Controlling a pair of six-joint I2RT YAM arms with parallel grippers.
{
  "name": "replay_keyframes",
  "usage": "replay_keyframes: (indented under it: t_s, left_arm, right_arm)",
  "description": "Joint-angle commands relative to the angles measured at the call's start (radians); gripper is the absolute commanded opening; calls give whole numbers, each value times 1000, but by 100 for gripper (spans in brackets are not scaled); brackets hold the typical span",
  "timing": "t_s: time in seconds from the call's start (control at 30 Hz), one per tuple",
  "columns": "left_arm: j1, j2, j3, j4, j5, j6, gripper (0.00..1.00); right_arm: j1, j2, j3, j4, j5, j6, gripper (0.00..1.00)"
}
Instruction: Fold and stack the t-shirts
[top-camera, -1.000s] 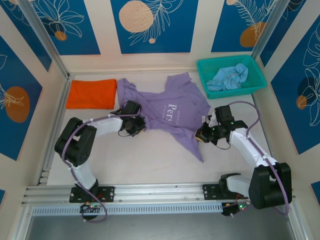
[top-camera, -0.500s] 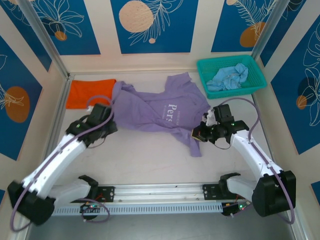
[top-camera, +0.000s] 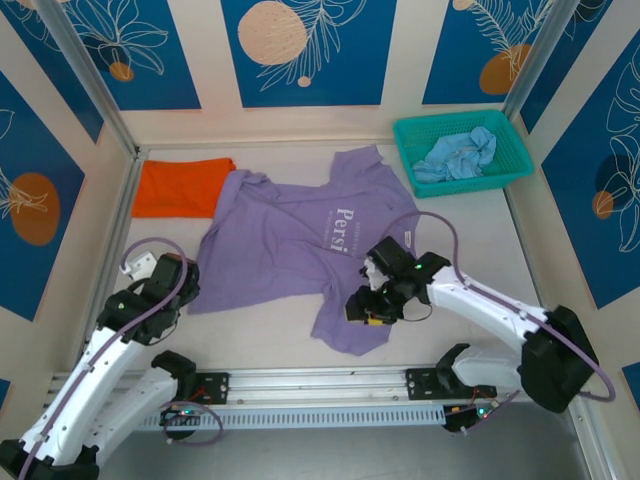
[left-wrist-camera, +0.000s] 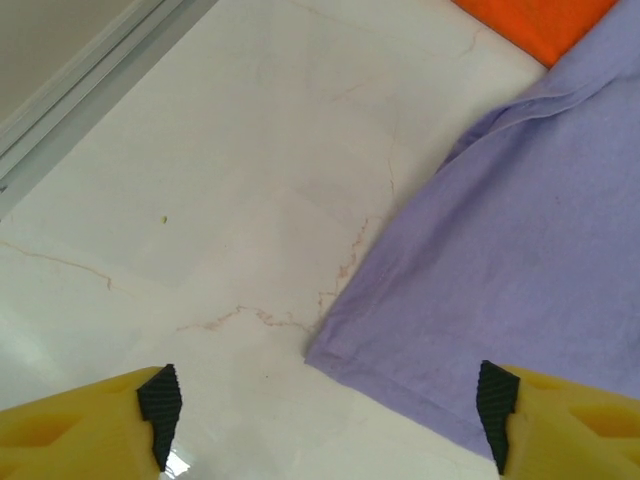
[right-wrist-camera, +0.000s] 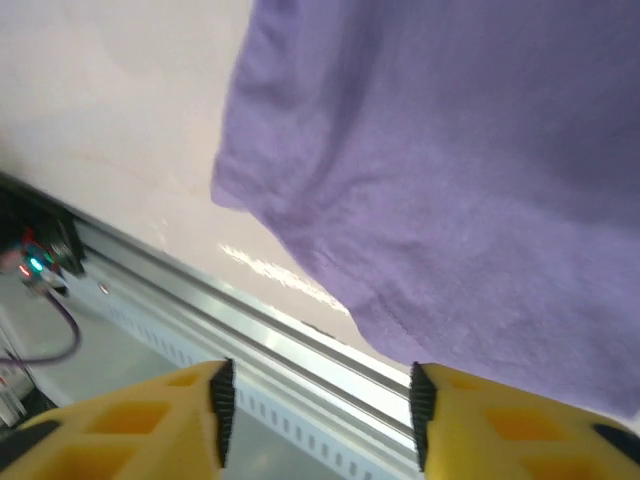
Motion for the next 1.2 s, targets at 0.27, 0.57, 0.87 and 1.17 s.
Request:
replay_keyframes:
  t_s: [0.27,0.57,0.87,1.17]
  left_arm:
    - [271,139,-198,239,324,36,73]
    - [349,338,-261,482,512,65,68]
    - [348,349,-276,489,401,86,70]
    - [378,339,-266,459,426,105,70]
  right_arm:
    - [-388,-84,-112,118,61,100,51]
    - [-412,347,43,183,184,68,29]
    - [-335,600,251,138,447,85,32]
    - [-387,617,433,25,694,150,45]
